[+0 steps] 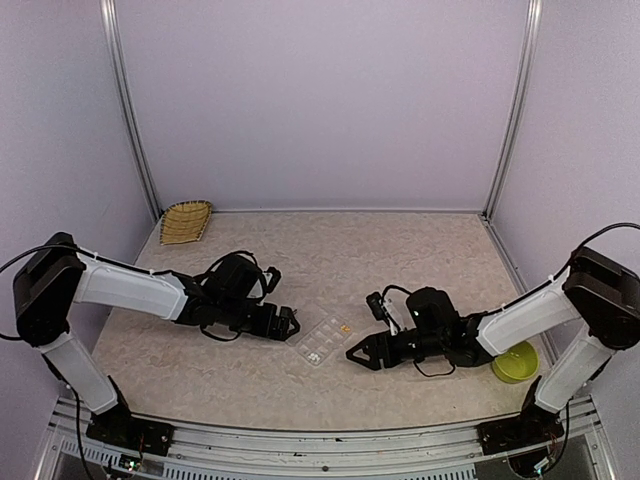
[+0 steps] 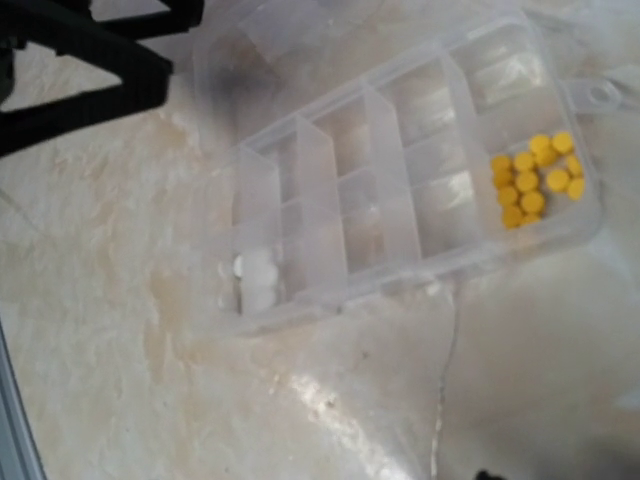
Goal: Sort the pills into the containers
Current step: Close the lid of the pill container.
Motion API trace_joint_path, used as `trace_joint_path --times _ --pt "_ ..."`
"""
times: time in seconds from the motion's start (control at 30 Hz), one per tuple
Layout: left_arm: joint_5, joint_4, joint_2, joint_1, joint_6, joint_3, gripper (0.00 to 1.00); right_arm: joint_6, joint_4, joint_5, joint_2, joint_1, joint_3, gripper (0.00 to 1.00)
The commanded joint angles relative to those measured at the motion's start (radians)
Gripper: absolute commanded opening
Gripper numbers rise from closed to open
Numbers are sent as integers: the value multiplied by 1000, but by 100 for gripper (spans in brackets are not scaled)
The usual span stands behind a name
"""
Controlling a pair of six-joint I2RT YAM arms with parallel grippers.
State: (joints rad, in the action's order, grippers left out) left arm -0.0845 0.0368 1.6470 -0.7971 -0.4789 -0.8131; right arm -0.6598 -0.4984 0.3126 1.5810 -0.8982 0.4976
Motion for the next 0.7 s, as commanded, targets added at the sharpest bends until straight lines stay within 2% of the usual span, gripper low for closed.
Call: trace_joint_path --times 0.0,0.3,0.47,0.57,0.67 --pt "-49 -48 4 7 -17 -26 96 22 -2 12 48 -9 39 67" --pt "-103 -94 8 7 -30 -6 96 41 8 22 105 -12 90 68" --pt "-112 -104 4 7 -33 -1 96 47 11 31 135 -13 115 59" --pt "-114 -106 0 7 -32 3 96 54 7 29 147 -13 115 45" --pt "-112 -106 -1 9 -31 7 96 64 15 22 157 -12 116 21"
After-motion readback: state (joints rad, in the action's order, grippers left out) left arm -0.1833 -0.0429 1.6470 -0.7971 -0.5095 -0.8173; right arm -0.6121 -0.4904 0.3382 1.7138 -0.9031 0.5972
